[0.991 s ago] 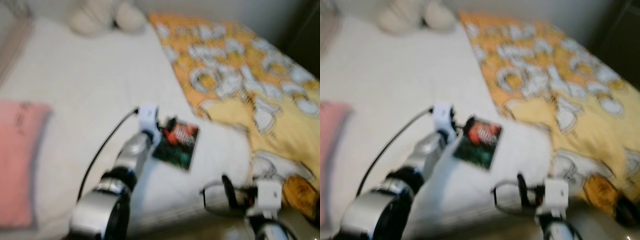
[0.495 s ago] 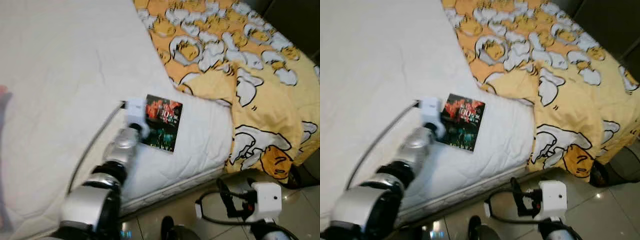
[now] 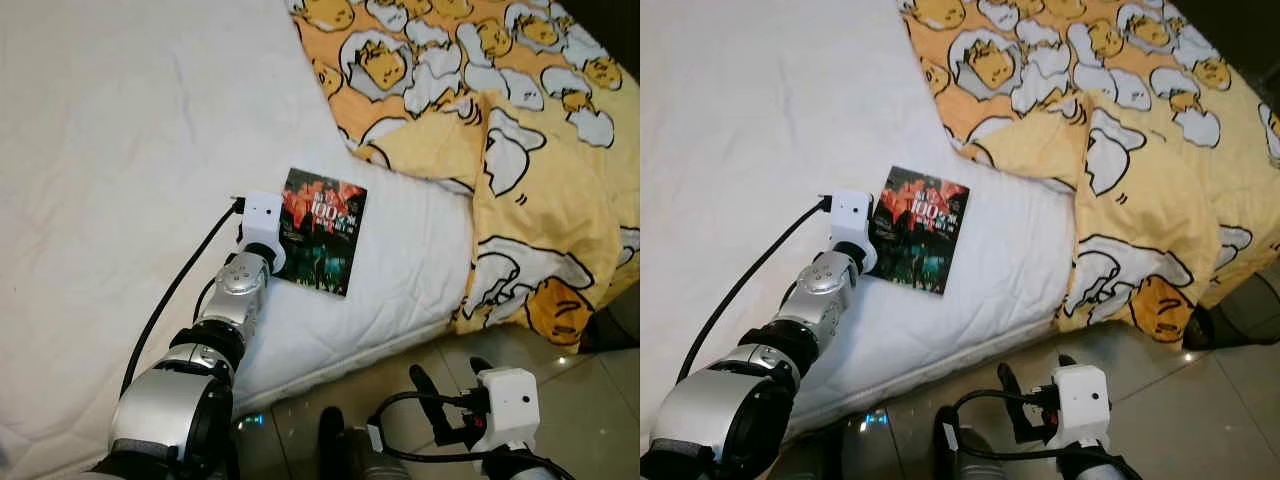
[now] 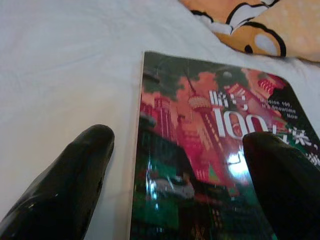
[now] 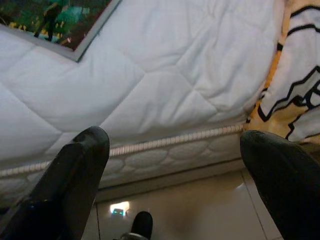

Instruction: Clean up the room

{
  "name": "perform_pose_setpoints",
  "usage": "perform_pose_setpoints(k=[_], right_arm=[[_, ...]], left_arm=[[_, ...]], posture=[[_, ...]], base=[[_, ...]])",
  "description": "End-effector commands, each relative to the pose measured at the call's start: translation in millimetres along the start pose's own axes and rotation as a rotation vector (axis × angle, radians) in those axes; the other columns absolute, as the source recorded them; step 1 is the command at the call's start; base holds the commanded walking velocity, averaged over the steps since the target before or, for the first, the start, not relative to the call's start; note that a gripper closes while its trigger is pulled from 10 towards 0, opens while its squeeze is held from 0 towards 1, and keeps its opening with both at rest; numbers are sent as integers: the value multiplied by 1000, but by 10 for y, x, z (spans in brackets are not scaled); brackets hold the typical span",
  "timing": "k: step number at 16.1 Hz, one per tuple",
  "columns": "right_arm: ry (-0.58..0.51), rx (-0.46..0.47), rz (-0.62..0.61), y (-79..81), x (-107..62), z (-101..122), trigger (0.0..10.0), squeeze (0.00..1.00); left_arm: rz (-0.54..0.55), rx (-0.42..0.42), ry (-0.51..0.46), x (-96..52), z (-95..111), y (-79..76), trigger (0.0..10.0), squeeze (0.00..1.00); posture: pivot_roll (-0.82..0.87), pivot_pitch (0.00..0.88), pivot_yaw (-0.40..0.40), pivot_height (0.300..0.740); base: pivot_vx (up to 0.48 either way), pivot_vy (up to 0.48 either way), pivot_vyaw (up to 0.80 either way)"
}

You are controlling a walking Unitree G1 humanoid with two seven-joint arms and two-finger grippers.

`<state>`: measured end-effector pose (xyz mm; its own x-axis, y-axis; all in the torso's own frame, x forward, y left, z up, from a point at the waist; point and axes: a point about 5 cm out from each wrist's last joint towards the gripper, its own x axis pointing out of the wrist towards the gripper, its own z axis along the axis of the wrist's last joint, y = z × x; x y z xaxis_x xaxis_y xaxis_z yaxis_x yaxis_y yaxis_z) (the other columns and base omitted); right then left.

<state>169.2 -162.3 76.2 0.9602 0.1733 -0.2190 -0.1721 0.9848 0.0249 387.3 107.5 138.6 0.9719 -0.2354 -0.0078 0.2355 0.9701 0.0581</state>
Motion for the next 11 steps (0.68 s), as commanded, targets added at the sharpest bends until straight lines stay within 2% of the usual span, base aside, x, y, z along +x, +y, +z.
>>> perform_pose_setpoints(k=[1, 6, 9, 11], right_arm=[[49, -6, -31, -55, -58, -66, 10000, 0], [69, -6, -35, -39, -99, -104, 10000, 0], [79, -5, -37, -38, -120, -125, 10000, 0], [84, -5, -39, -37, -123, -133, 10000, 0]], left_arm=[[-22, 22, 70, -64, -187, -62, 10000, 0], [25, 37, 121, -102, -279, 4, 10000, 0], [-6, 16, 149, -125, -346, -48, 10000, 0], [-100, -60, 242, -162, -475, -166, 10000, 0]], posture=[[-190, 414, -174, 740], [-193, 415, -171, 740], [-195, 416, -169, 740], [-196, 415, -169, 740]], base=[[0, 0, 0], [0, 0, 0], [0, 0, 0], [0, 0, 0]])
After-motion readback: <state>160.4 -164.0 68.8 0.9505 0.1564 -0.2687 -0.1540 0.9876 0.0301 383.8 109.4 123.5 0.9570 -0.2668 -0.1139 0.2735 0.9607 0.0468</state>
